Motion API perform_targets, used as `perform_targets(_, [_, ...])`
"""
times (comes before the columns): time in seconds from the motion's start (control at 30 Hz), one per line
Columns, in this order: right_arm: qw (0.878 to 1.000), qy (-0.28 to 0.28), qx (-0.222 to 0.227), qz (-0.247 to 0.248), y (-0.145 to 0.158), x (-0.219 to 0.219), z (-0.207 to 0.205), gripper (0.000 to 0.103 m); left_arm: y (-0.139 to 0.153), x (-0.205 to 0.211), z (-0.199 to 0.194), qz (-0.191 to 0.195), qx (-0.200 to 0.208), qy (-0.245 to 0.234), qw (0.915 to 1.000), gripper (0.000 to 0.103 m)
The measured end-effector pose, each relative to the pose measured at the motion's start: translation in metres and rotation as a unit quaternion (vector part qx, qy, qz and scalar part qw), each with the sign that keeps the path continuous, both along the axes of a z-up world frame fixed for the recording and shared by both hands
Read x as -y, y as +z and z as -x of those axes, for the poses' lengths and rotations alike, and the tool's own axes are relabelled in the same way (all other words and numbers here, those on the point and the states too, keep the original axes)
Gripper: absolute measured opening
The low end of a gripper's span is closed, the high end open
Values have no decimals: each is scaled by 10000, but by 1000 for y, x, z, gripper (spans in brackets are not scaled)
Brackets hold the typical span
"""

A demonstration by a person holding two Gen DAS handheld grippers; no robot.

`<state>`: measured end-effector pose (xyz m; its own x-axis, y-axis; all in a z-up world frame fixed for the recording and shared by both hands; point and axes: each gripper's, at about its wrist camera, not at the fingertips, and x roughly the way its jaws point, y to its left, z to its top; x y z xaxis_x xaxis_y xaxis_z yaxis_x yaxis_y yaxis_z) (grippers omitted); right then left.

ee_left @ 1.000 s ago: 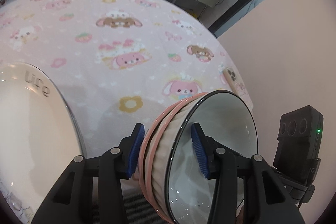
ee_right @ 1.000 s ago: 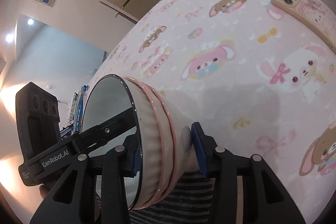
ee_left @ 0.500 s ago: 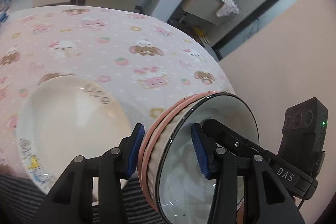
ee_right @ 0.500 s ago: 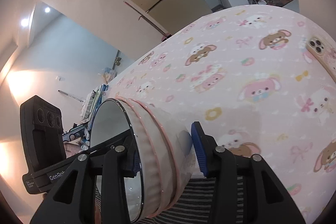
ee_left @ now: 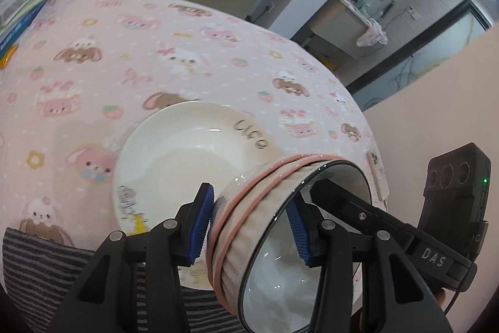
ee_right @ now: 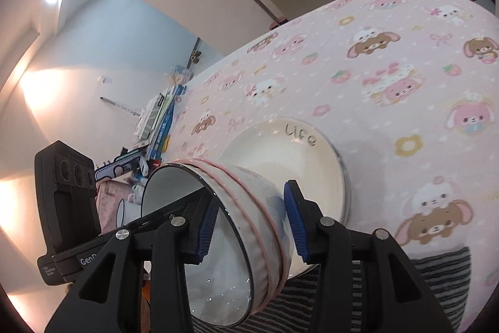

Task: Organize plates and bowls
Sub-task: 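Lower the bowl stack with both tools onto the 'Life' plate stack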

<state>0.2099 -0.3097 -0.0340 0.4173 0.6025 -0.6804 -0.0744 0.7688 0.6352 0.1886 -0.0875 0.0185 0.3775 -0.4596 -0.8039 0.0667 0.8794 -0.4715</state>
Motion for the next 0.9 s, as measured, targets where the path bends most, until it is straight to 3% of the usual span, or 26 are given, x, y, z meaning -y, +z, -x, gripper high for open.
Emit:
perform_targets(0.3, [9993, 135, -215, 281, -23, -28, -7, 42, -27, -23, -6, 89, -204, 173, 9996, 49])
perform_targets(0.9, [9986, 108, -144, 492, -27, -34, -17, 42, -33, -25, -21, 182, -127, 263, 9994, 49])
